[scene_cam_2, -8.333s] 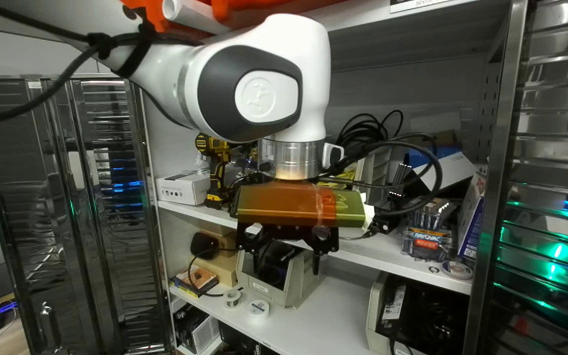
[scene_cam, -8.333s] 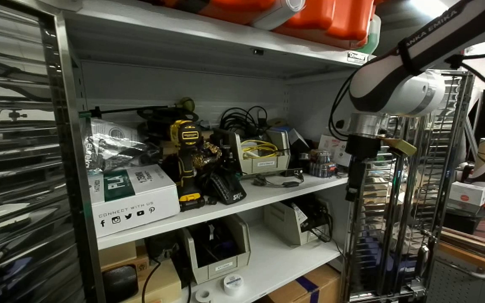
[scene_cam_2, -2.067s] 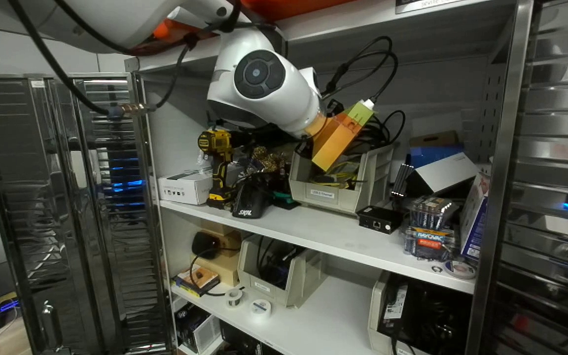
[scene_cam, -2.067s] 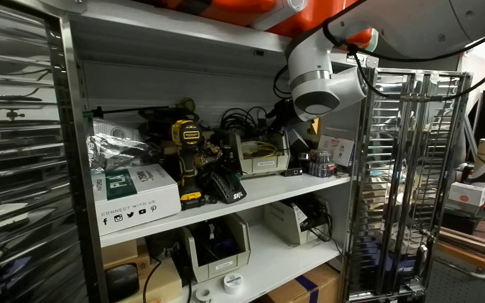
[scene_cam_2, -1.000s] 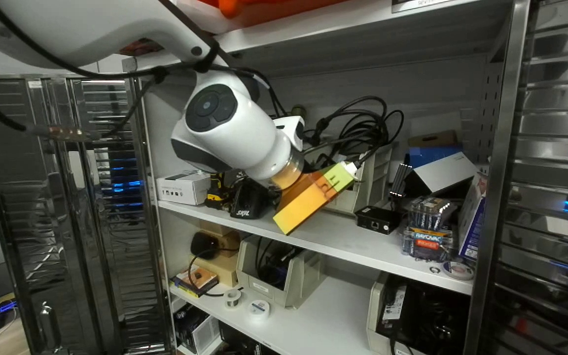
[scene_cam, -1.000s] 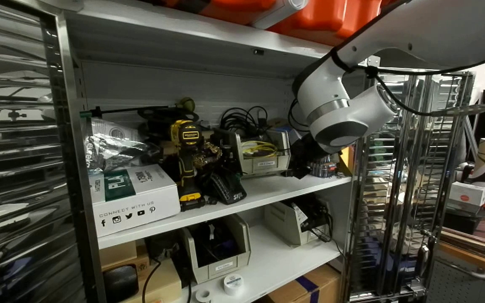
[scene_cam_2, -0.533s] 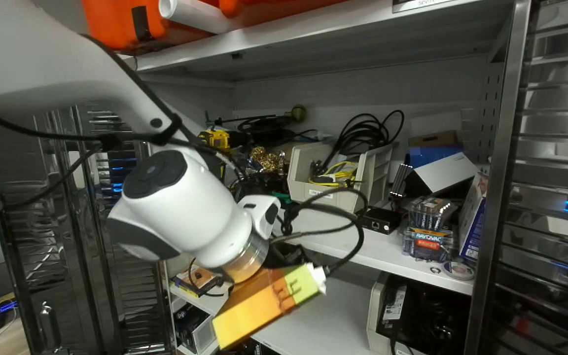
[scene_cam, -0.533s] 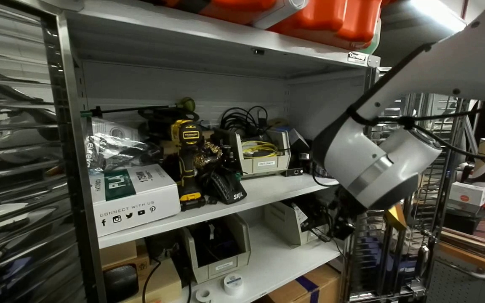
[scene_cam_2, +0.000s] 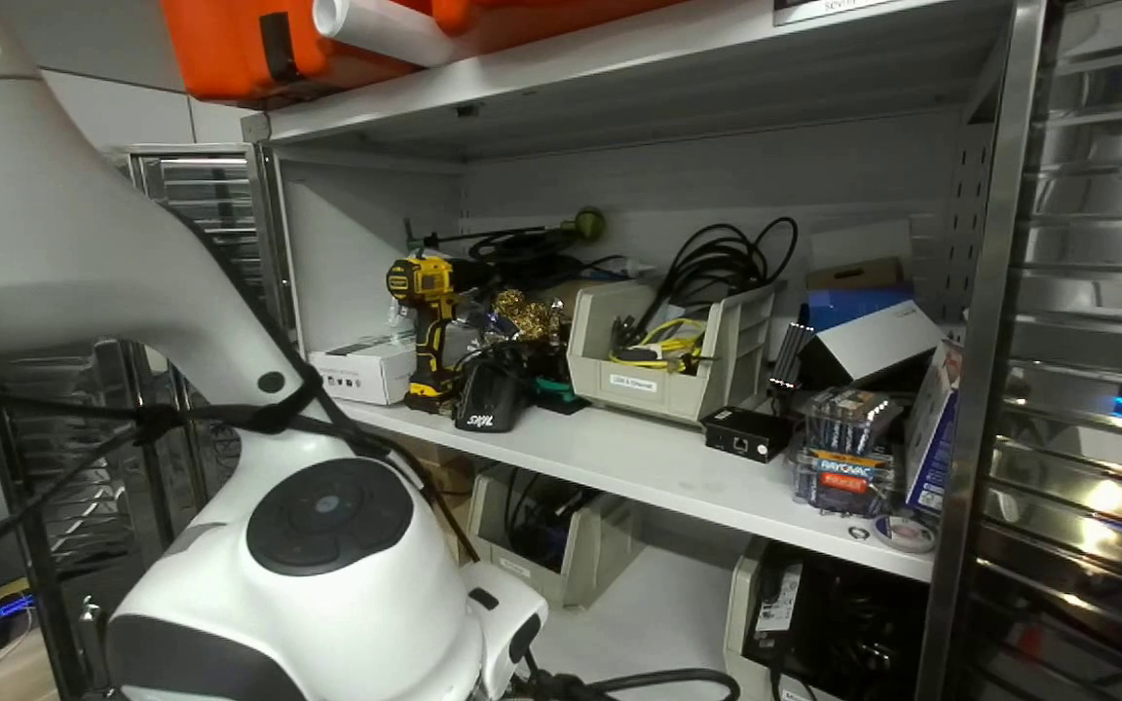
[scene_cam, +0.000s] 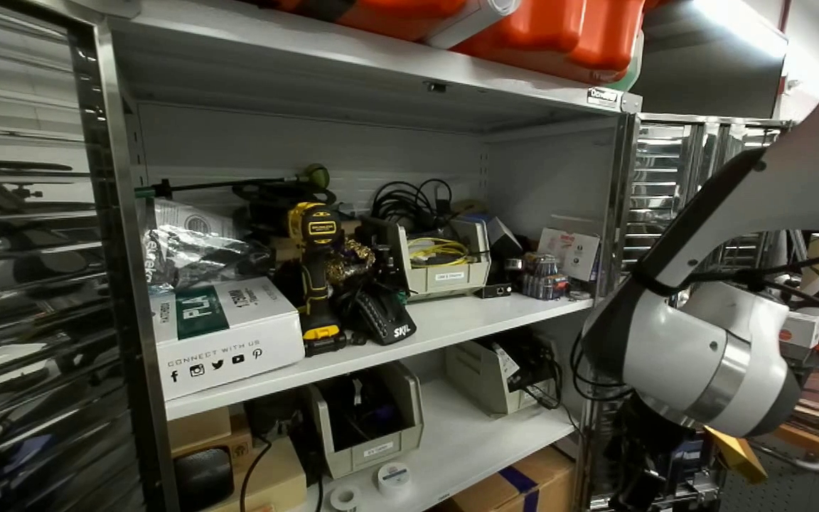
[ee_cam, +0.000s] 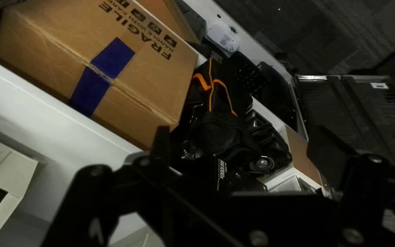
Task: Pick the cable and put it in the cable box.
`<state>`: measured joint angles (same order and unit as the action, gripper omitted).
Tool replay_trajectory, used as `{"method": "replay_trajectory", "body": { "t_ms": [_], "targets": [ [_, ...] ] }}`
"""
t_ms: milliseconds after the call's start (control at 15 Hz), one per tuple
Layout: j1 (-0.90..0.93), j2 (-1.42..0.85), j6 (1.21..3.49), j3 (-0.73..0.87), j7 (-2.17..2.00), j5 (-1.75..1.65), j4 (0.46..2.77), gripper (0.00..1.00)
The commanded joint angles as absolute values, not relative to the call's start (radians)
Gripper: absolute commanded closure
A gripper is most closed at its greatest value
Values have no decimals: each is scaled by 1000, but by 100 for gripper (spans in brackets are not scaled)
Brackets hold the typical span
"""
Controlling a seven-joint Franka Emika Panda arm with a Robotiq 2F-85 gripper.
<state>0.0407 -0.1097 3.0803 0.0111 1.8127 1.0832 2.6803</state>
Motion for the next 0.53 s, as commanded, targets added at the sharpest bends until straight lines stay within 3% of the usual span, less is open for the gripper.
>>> {"method": "replay_trajectory", "body": {
  "t_ms": [0,467],
  "targets": [
    [36,-110,3073,13,1793,1069,2686,0],
    [35,-109,3068,13,1781,1065,2688,0]
  ]
}}
